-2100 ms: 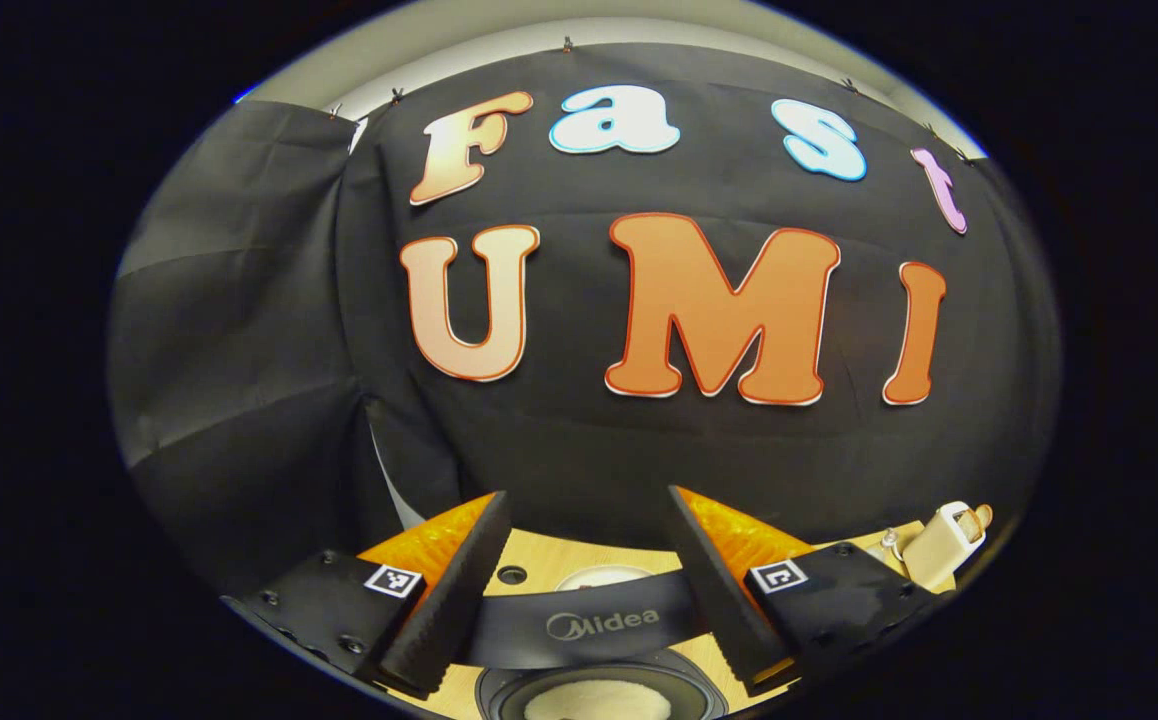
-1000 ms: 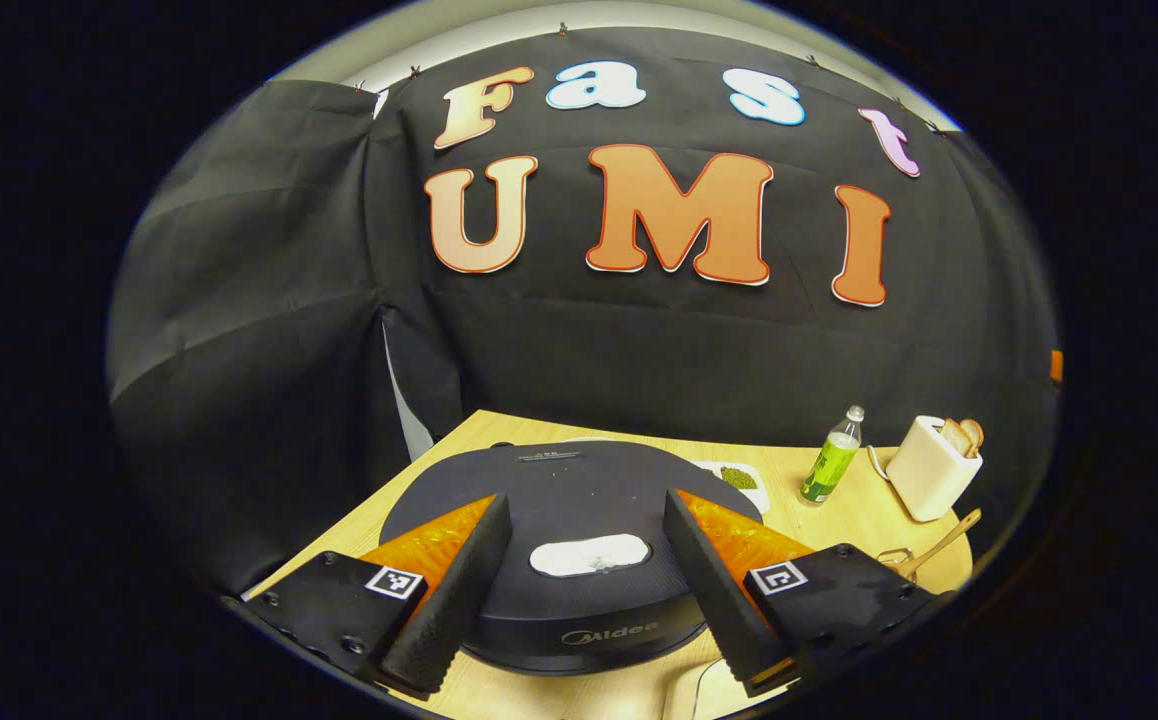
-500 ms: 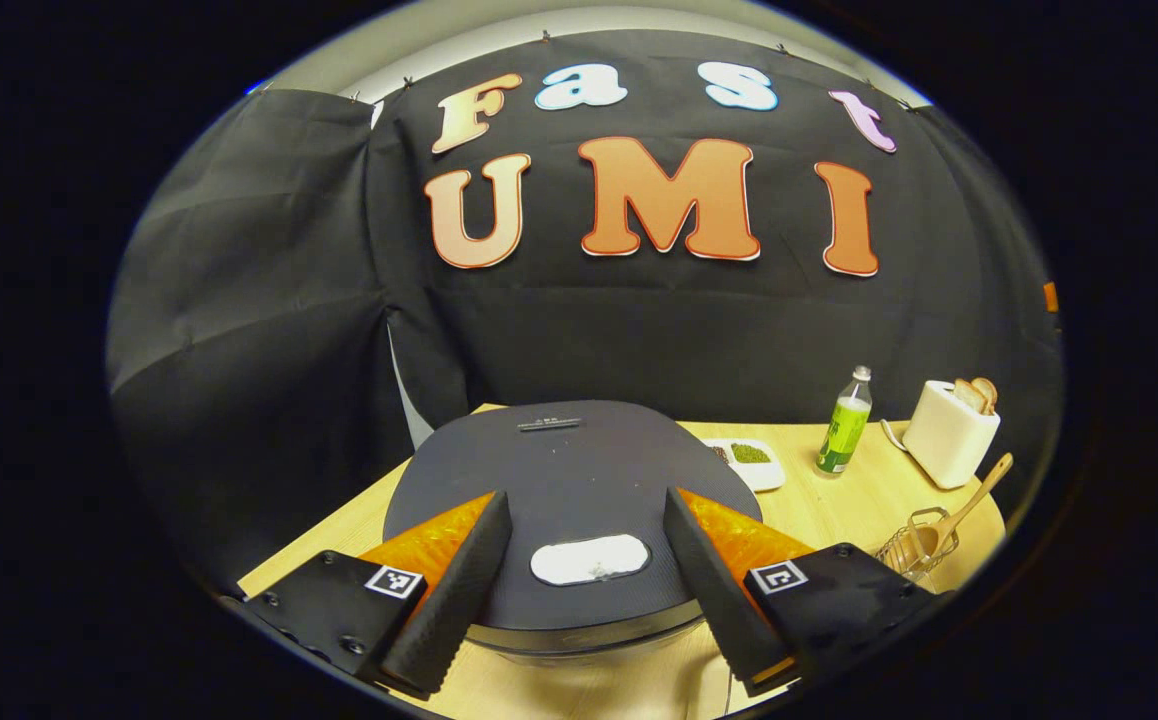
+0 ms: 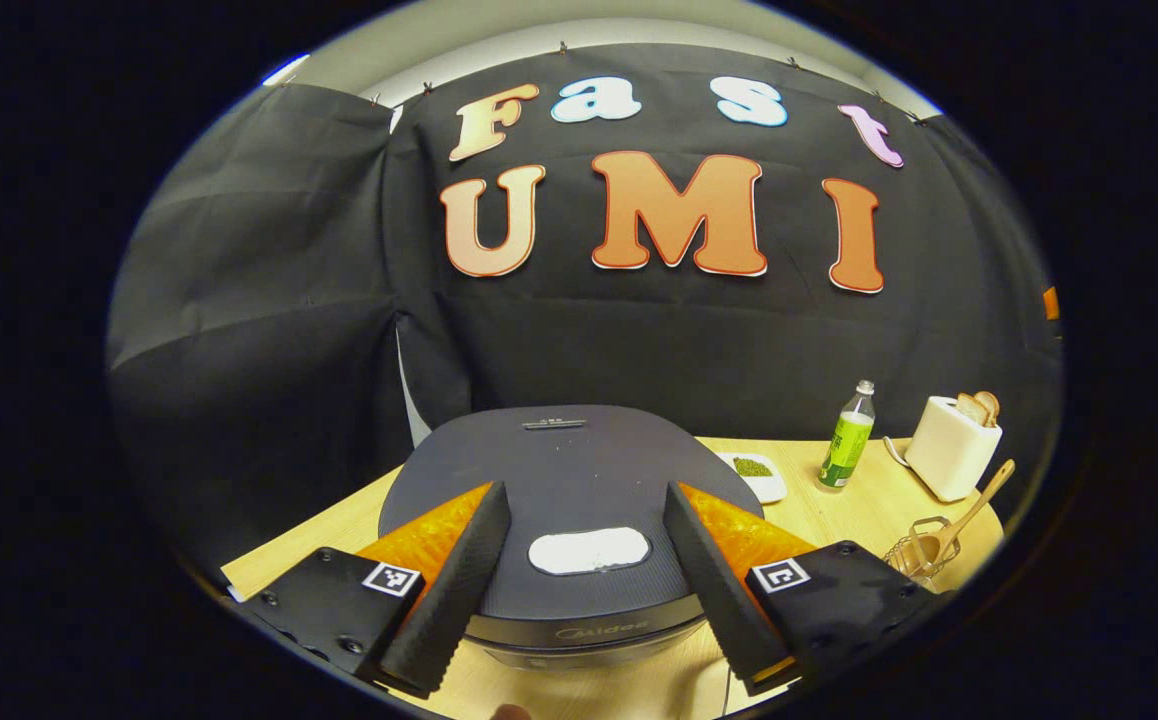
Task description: Close the left gripper, press the button to open the rice cooker; take a wooden spoon from the chopstick holder with the right hand, scoop a spoonful of rice and pour it into the rice cooker, then put the wooden spoon back into the chopstick holder.
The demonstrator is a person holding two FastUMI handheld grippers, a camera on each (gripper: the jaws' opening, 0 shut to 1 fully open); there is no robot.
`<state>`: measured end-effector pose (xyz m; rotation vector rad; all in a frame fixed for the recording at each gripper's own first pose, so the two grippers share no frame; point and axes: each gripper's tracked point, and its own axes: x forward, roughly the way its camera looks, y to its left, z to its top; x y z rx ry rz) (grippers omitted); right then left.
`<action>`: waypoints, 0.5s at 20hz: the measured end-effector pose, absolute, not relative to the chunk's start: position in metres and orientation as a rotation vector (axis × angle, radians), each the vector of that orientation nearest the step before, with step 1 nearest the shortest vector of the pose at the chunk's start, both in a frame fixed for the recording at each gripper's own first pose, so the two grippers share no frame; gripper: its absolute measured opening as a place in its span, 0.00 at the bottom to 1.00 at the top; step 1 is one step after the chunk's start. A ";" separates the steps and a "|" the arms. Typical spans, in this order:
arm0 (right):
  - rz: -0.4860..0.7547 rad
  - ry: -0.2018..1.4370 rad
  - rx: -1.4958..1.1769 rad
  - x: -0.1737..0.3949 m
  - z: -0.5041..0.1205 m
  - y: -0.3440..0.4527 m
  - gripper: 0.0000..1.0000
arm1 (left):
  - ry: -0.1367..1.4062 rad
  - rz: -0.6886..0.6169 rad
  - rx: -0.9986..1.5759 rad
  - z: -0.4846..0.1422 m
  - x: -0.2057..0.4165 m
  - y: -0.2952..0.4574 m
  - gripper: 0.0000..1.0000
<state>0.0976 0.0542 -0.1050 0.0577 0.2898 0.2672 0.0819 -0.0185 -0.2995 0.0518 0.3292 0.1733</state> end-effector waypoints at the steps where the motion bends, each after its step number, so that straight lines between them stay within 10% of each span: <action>1: 0.265 0.292 0.050 0.096 -0.106 0.053 0.94 | 0.320 0.179 0.050 -0.298 0.083 -0.019 1.00; 10: 0.255 0.289 0.021 0.086 -0.102 0.056 0.95 | 0.336 0.135 0.106 -0.300 0.084 -0.023 0.98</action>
